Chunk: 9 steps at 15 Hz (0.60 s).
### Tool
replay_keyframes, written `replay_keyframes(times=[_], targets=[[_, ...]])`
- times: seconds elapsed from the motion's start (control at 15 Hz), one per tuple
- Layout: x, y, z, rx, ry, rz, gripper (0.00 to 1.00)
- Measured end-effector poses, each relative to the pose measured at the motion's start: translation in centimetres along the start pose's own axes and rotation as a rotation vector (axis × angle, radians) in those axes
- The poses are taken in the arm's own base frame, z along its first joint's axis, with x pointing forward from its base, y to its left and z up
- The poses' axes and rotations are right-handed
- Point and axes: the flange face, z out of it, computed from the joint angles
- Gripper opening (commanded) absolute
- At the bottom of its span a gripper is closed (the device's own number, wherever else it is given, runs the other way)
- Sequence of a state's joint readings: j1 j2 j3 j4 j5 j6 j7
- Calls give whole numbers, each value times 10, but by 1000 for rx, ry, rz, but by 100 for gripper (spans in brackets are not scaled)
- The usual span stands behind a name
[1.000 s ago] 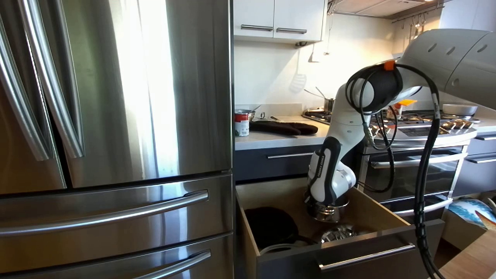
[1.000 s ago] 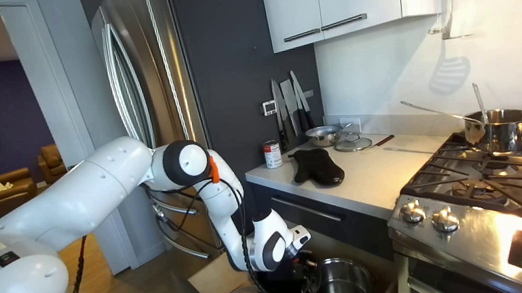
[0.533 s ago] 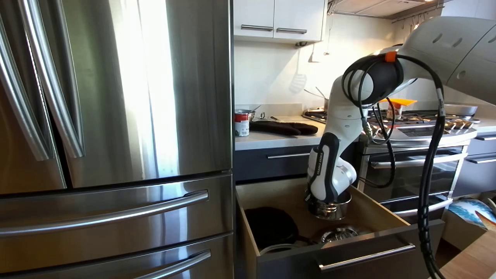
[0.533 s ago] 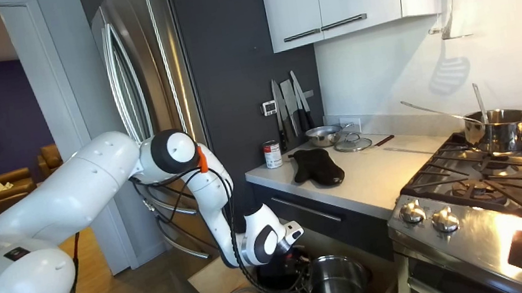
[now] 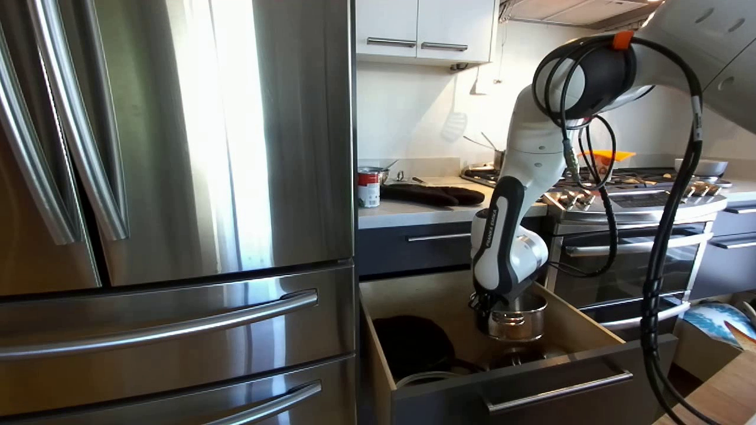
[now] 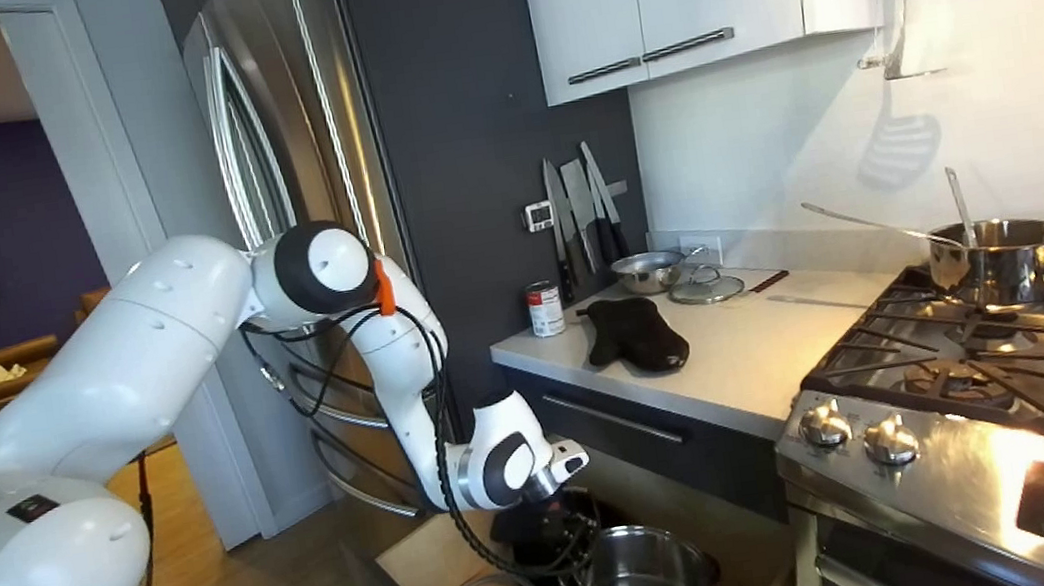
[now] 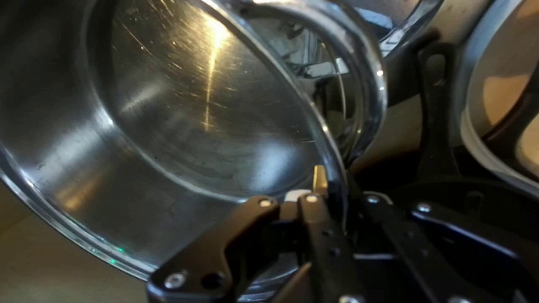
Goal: Pick up the silver pot from the open drawer and place it on the bottom left cooker on the hob of the stove
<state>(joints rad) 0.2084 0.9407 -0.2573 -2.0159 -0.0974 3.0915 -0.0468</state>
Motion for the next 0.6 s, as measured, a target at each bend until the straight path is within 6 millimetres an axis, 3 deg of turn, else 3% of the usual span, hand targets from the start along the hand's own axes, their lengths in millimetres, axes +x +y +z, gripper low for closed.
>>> replay_keyframes(times=[0.33,0.6], targets=[[-3,-1,-37,121,-90,-69,2],[-4,17,-71,244,-178,-134,2]])
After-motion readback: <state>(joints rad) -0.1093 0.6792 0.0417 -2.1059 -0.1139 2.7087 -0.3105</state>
